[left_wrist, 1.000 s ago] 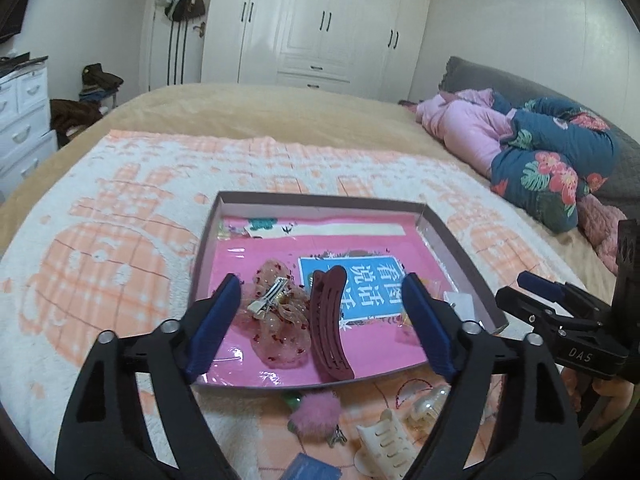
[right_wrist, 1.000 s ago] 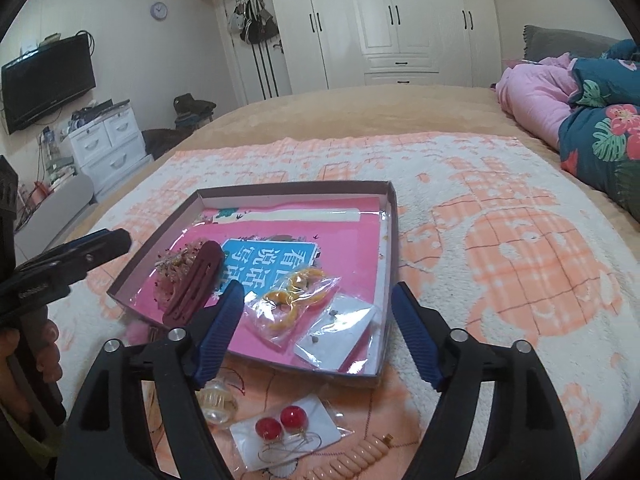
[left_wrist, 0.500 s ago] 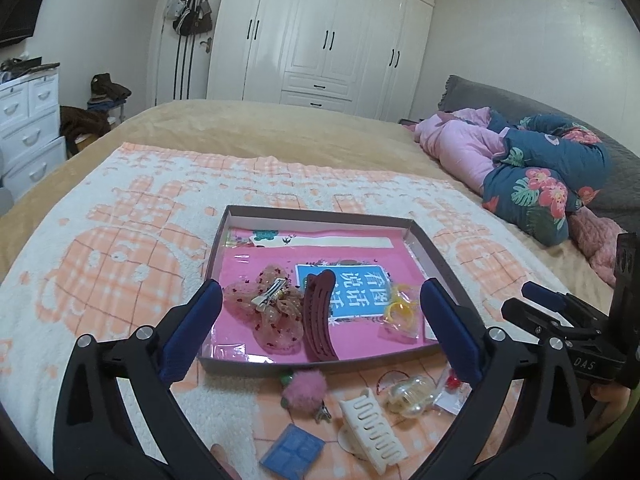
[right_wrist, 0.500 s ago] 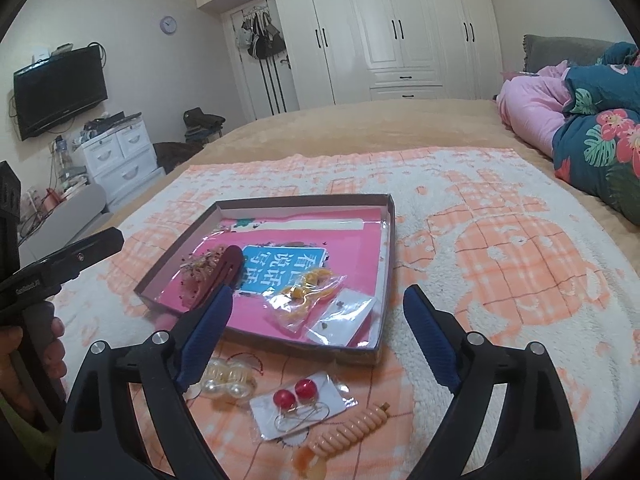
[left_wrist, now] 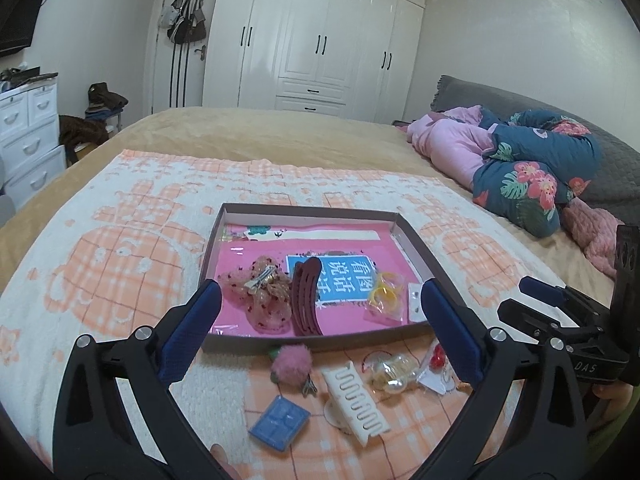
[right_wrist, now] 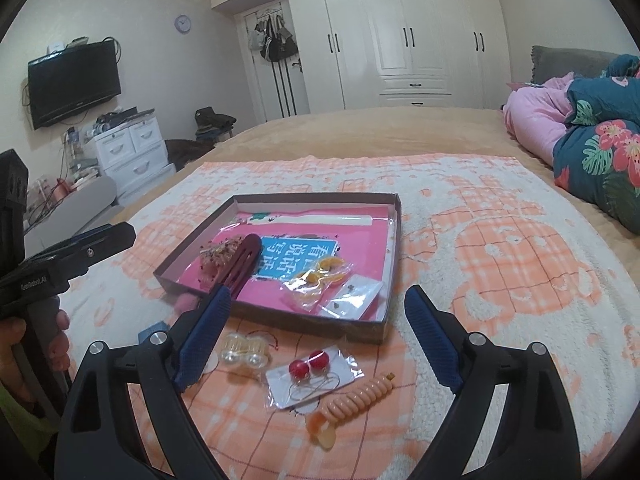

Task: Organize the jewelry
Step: 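Open both tools and withdraw them from the tray toward the remaining items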

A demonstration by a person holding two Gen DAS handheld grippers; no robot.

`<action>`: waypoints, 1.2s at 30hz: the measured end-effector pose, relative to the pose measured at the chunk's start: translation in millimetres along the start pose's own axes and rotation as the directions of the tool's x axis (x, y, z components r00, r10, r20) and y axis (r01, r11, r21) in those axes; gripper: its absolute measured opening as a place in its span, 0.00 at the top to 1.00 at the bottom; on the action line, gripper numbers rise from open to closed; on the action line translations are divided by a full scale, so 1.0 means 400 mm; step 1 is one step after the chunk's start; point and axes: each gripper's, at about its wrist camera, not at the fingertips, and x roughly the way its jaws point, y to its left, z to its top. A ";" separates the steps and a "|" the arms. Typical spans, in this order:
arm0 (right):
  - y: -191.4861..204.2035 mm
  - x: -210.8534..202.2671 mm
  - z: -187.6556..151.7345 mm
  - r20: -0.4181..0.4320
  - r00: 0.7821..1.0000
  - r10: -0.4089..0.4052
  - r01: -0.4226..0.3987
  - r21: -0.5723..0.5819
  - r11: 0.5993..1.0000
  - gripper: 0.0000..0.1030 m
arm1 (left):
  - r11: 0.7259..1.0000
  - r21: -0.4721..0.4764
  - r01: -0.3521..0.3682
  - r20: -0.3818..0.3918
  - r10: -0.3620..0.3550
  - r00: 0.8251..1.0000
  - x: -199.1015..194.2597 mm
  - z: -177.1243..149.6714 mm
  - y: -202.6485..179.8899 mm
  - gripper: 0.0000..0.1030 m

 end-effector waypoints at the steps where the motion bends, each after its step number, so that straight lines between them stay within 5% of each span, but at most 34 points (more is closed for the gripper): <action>1: 0.004 -0.003 -0.003 -0.001 1.000 0.001 -0.001 -0.007 1.000 0.17 | 1.000 0.002 0.001 -0.001 -0.001 1.000 -0.003 -0.003 0.000 0.11; 36: 0.029 -0.061 -0.096 -0.067 0.998 -0.011 0.004 -0.112 0.994 0.12 | 0.996 0.074 0.044 -0.109 -0.036 0.993 -0.025 -0.117 -0.066 0.11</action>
